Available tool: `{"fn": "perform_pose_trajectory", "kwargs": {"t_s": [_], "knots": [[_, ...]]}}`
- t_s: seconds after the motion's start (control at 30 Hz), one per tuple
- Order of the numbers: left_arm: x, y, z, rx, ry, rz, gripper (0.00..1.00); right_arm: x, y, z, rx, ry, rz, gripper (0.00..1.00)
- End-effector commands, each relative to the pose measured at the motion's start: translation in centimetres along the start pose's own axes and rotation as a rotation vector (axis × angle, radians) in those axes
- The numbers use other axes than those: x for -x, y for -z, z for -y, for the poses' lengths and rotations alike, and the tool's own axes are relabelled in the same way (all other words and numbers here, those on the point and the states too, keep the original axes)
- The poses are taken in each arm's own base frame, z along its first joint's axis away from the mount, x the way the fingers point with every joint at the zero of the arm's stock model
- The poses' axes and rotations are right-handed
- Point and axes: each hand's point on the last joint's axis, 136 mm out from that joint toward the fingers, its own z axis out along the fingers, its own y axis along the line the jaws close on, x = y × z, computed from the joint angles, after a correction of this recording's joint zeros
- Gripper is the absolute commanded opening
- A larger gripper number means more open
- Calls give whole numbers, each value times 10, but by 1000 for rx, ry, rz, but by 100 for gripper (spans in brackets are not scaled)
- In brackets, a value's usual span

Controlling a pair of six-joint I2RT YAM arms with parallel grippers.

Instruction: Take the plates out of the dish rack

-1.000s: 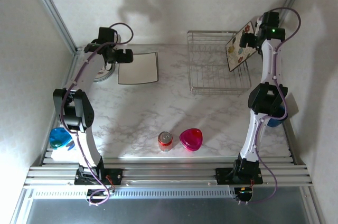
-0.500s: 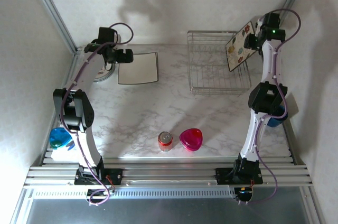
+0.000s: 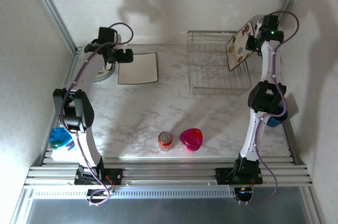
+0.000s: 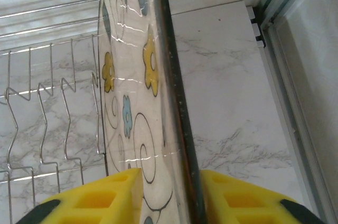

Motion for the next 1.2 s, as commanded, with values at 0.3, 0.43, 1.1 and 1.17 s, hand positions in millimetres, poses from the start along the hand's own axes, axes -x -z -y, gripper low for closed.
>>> {"fn": "perform_pose_trajectory", "kwargs": {"t_s": [0.3, 0.43, 1.1, 1.17], "knots": [[-2, 2, -1, -11, 7, -1, 100, 13, 6, -7, 7, 2, 45, 4], [-2, 4, 0, -14, 7, -1, 99, 16, 14, -10, 4, 14, 56, 0], [-7, 18, 5, -23, -4, 24, 100, 57, 126, -18, -117, 41, 245, 0], [-7, 19, 5, -24, -4, 28, 100, 60, 138, -19, -127, 49, 264, 0]]}}
